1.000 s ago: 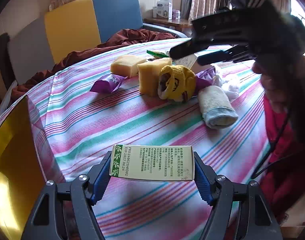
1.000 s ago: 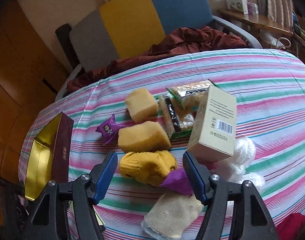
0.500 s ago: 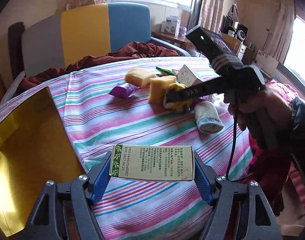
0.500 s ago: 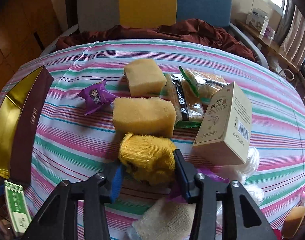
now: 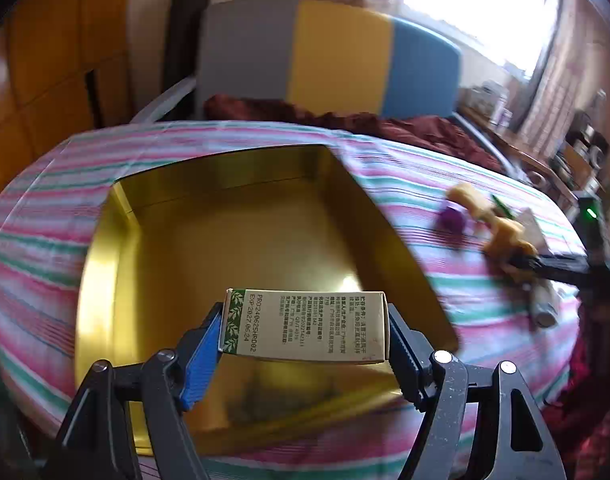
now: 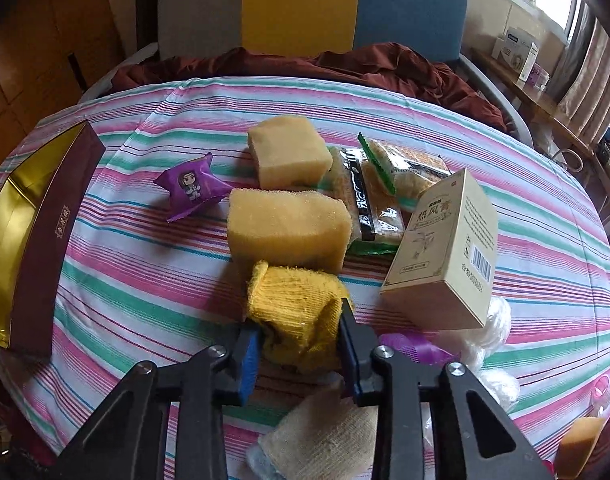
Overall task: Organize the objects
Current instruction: 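Carry the green box with the left gripper over the gold tin and release, then carry the yellow knitted sock with the right gripper into the gold tin and release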
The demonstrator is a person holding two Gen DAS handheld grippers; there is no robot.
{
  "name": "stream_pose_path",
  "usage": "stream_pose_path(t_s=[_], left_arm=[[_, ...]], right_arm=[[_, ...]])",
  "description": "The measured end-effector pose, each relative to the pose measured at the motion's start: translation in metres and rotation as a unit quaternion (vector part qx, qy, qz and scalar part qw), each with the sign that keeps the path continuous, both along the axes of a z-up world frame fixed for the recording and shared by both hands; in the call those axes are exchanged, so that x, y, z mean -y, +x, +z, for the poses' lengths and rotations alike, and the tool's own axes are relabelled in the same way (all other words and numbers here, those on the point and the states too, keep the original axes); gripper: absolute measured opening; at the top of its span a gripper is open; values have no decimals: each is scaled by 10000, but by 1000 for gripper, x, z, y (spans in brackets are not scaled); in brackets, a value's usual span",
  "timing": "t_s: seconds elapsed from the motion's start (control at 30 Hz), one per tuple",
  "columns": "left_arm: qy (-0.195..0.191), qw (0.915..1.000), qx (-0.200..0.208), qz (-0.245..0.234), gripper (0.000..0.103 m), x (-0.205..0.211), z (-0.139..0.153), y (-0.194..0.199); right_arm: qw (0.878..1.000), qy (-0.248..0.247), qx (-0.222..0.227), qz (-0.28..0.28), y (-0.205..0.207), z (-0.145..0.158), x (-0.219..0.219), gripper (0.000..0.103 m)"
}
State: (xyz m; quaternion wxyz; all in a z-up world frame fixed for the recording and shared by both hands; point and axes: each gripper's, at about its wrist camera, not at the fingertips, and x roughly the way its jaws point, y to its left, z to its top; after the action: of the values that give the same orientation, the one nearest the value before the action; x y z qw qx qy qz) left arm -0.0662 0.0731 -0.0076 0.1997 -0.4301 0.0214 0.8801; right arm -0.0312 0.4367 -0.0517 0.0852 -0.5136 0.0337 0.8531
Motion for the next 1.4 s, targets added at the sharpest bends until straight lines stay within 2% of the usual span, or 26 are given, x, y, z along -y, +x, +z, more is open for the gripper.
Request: stream_pose_path(t_s=[0.2,0.33,0.43,0.63,0.83,0.97,1.13,1.27,1.4], left_arm=[[-143,9967,277,750,75,42,-10,-56],[-108,9937,438,1025,75,57,-16,-92],[-258,9911,437,1231,75,61,-20,-118],[-456,9863,595,1467,75,61,-36,-163],[-538,9850,593,1531,76,58,-48,-187],[-583,9855,597,1478,80,54,-52,-193],[-360,9869,546,1475,86,57,-46,-187],[-289,9879,386,1474,86,62,-34,-166],[-255,9907,191,1325,86,63,-21,-128]], right_arm=[[9997,220,-29,128,-1,0,7,31],[9995,272,-28,160,-1,-1,8,31],[9994,291,-24,170,-2,-1,8,31],[9995,289,-24,153,-2,-2,9,31],[9994,296,-24,158,-2,-2,9,31],[9994,299,-24,161,-3,-2,9,31],[9993,323,-20,164,-3,-3,9,31],[9993,336,-22,173,-3,-3,10,31],[9991,371,-24,190,-3,-4,12,31]])
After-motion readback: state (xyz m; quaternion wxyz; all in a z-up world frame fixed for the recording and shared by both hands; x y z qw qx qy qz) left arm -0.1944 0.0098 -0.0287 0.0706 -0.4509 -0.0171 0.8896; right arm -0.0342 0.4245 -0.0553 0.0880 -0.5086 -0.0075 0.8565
